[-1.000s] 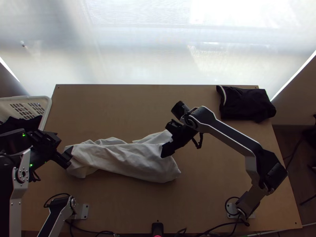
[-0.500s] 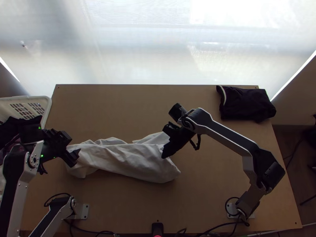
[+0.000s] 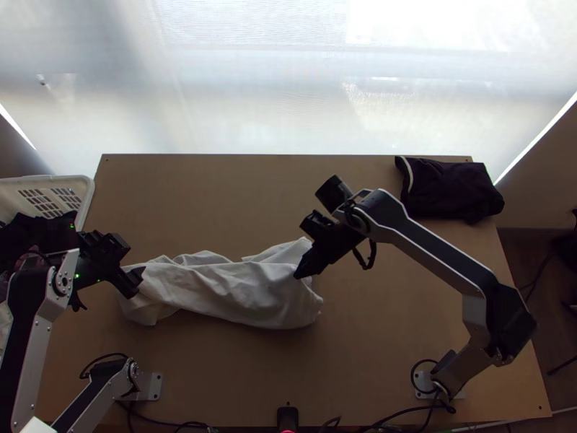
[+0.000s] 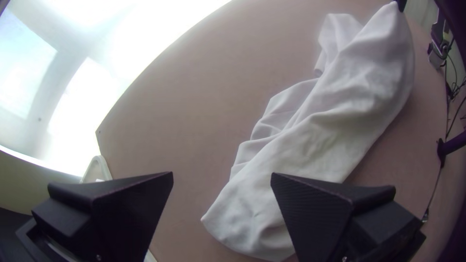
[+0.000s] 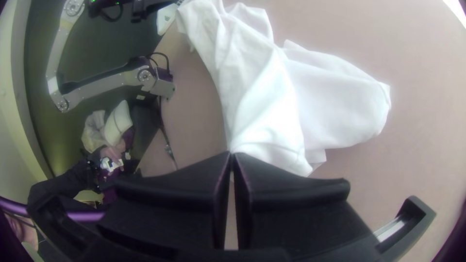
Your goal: Fold the t-shirt
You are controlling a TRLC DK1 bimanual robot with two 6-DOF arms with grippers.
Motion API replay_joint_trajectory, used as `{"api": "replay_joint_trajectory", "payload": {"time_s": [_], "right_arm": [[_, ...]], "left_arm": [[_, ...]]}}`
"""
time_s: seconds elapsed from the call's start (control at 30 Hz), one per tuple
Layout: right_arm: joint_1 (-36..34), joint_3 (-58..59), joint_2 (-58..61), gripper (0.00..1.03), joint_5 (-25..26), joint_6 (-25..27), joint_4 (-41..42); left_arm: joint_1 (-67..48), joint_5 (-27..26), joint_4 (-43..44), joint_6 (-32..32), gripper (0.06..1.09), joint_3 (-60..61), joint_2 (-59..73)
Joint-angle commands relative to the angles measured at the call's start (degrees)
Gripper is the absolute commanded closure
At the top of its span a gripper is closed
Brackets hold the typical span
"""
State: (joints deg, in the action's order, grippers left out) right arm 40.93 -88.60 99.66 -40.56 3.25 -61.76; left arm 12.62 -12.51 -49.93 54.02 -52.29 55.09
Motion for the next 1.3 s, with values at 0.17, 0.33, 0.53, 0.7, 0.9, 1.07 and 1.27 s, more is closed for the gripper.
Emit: {"api": "replay_joint_trajectory", "payload": {"time_s": [0.17, 0.33, 0.53, 0.7, 0.9, 1.07, 1.27], "right_arm": [[-6.2, -8.3, -8.0, 1.0, 0.9, 1.4, -2.0], [-6.1, -18.4, -11.1, 1.0, 8.7, 2.8, -3.9], [-5.9, -23.6, -14.2, 1.0, 9.4, 4.4, -9.2], [-8.4, -16.2, -20.6, 1.0, 9.4, 5.7, -11.5], [-11.0, -5.1, -28.3, 1.0, 9.4, 8.8, -15.6], [-13.4, 6.0, -32.9, 1.0, 9.4, 9.9, -15.9], [-12.5, 19.5, -36.2, 1.0, 9.5, 15.1, -19.9]], "left_arm": [[1.0, -0.1, 0.7, -0.8, 0.11, -3.0, 1.5], [0.8, -0.1, 0.1, -2.1, 0.11, -4.5, 1.4], [-3.0, -0.1, -1.7, -2.3, 0.11, -6.3, 1.7], [-7.5, -0.1, -2.6, -3.8, 0.11, -7.0, 2.5], [-15.1, -0.1, -3.6, -5.7, 0.11, -5.6, 4.5], [-18.2, -0.1, -5.0, -4.8, 0.11, -4.4, 7.2], [-17.3, -0.1, -5.4, -1.9, 0.11, -3.9, 8.7]]}}
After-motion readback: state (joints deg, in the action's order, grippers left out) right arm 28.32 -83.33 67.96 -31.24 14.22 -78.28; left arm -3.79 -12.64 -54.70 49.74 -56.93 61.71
